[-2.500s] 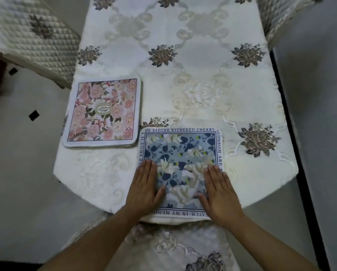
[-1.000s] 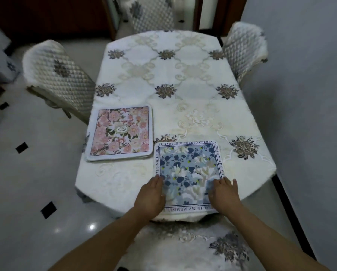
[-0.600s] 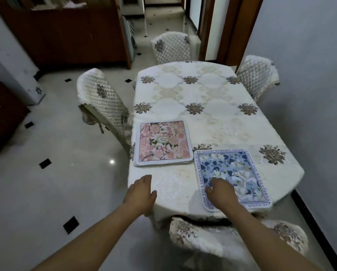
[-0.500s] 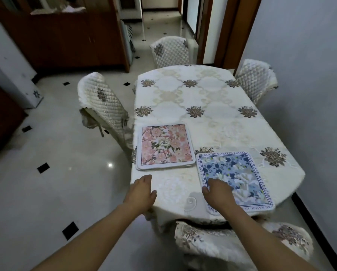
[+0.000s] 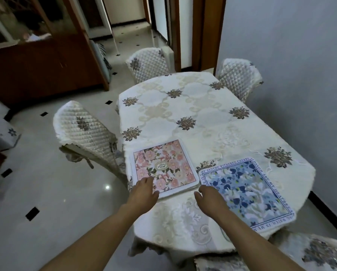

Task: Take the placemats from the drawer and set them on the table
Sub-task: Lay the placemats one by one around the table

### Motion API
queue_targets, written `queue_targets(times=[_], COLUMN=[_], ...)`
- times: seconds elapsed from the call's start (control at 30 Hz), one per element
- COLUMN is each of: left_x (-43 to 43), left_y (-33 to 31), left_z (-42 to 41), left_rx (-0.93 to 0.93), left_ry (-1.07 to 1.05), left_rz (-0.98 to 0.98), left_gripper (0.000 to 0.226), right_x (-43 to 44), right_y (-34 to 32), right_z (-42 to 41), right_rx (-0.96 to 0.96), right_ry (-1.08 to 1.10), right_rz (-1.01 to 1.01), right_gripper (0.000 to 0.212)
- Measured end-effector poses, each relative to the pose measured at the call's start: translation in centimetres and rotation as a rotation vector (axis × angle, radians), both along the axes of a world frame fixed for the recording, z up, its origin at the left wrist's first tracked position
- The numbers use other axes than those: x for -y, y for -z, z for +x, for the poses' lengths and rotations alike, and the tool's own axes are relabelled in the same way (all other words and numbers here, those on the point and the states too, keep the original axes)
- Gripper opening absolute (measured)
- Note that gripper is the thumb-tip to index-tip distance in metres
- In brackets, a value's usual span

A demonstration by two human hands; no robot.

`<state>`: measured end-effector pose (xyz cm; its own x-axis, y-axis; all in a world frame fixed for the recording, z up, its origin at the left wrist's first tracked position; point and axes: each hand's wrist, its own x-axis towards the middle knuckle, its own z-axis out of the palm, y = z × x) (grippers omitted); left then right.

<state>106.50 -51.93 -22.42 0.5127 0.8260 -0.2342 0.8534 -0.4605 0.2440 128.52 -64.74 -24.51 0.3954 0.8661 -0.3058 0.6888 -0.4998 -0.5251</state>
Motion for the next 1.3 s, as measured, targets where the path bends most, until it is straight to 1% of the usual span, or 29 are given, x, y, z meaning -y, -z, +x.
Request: queue_targets(times=[0.13,0.27,0.33,0.47,0.53,0.6,0.67,0.77,0.83,0.9,1.03,1.13,1.2,1.3], left_x=[-4.0,-10.0,-13.9,-21.7,-24.7,-27.2,-29.0,-31.0,-31.4,-31.6,-31.8,-31.6,-31.5,-31.4], left_y=[1.1,3.2,4.1,5.6,6.1,6.6,7.0,8.4,9.0,9.3,9.1,8.0,7.2,5.8], left_z=[0.4,0.2,0.3,1.1,1.7,2.4,3.2,4.3,4.6,4.7,4.4,4.4,4.8,5.6], left_rx=[-0.015,-0.054,-0.044,-0.058,-0.066,-0.084,-0.112,-0.15,-0.146,-0.121,0.004,0.087,0.079,0.067], left_ry=[0.019,0.148,0.18,0.255,0.299,0.301,0.299,0.349,0.38,0.373,0.294,0.276,0.279,0.329], left_rz=[-0.029,-0.046,-0.033,-0.047,-0.061,-0.079,-0.107,-0.178,-0.193,-0.169,-0.18,-0.241,-0.323,-0.403], left_gripper=[0.058,0.055,0.052,0.051,0.042,0.034,0.038,0.046,0.041,0.041,0.039,0.031,0.026,0.03], right_x=[-1.0,-3.3,-5.0,-9.1,-11.0,-12.6,-13.4,-14.7,-15.1,-15.6,-16.1,-16.8,-17.0,-16.5], right_y=[1.6,4.4,5.0,5.6,5.6,5.8,6.1,6.0,6.1,6.1,6.2,6.1,5.7,4.5], right_z=[-1.7,-4.1,-5.7,-8.9,-10.2,-11.2,-11.7,-12.7,-13.2,-13.6,-14.7,-15.3,-15.6,-15.2], right_rx=[-0.109,-0.246,-0.311,-0.425,-0.491,-0.525,-0.52,-0.513,-0.499,-0.472,-0.411,-0.449,-0.483,-0.421], right_ry=[0.088,0.281,0.408,0.653,0.86,1.027,1.128,1.27,1.321,1.358,1.415,1.44,1.449,1.426], right_rz=[-0.11,-0.156,-0.173,-0.203,-0.178,-0.155,-0.159,-0.122,-0.11,-0.095,-0.038,0.052,0.107,0.149], right_gripper=[0.029,0.034,0.036,0.027,0.032,0.03,0.029,0.026,0.023,0.021,0.015,0.011,0.013,0.028])
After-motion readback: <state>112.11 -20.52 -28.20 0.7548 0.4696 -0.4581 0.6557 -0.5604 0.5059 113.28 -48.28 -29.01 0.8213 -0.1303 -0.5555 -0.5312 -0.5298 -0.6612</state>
